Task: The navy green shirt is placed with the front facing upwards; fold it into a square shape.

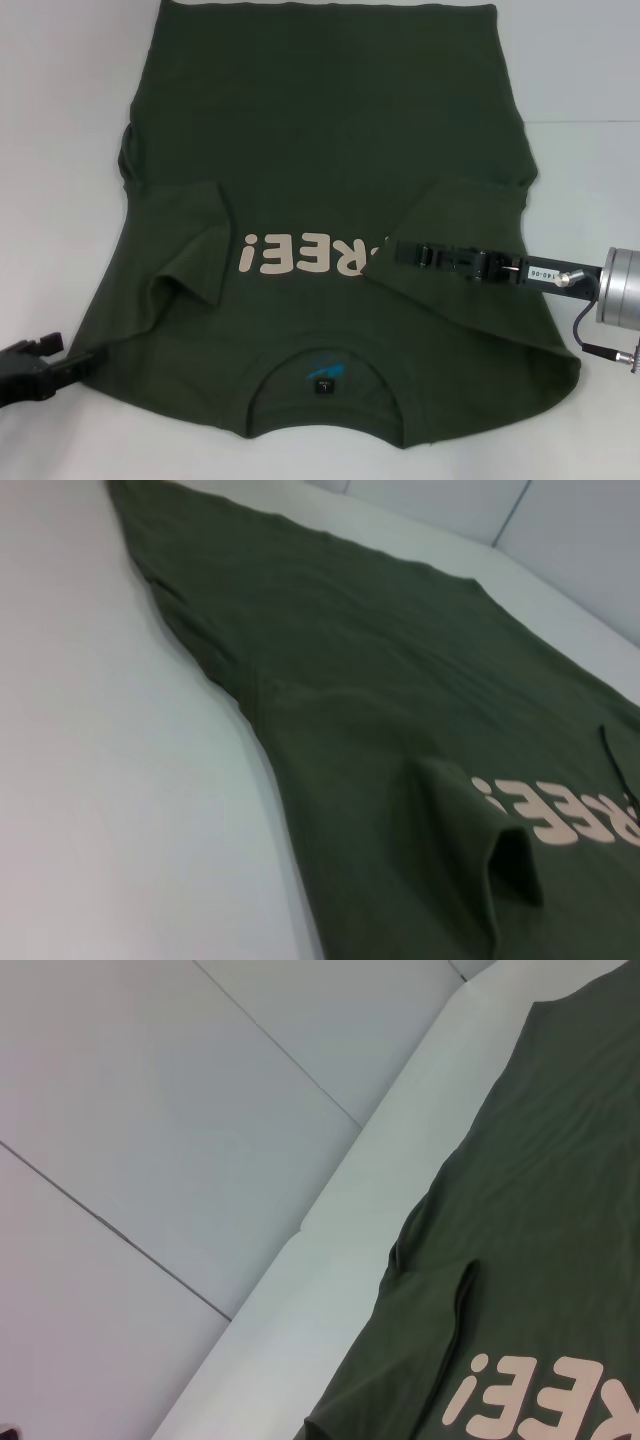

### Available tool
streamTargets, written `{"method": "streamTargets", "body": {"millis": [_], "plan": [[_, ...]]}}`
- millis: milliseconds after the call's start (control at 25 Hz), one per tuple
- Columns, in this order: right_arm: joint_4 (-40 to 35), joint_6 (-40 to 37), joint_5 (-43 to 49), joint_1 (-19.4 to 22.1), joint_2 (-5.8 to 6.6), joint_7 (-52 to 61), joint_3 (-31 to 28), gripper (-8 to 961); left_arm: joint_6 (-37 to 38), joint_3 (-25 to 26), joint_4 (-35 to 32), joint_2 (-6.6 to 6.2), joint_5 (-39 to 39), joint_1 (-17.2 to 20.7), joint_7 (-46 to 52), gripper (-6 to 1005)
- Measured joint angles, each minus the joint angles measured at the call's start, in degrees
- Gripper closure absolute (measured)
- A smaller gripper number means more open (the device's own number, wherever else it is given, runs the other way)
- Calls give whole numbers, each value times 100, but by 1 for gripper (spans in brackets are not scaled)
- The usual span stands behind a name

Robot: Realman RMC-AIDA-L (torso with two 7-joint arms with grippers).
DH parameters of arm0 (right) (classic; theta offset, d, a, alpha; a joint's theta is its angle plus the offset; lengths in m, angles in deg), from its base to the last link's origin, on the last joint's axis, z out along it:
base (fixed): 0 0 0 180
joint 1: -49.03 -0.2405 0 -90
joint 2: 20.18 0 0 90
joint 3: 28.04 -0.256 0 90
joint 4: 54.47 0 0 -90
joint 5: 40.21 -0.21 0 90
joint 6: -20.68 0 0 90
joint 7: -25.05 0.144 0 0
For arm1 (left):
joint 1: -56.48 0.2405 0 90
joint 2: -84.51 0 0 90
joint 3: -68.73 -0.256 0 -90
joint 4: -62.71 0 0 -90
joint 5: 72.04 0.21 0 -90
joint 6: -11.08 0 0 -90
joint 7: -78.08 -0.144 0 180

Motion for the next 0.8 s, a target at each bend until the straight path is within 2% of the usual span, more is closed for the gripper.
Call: {"method": "streamTargets", "body": {"millis": [800], "plan": [[0, -38, 0, 17, 0, 0, -9, 28, 365, -96, 5, 7, 233, -82, -1, 169]]}}
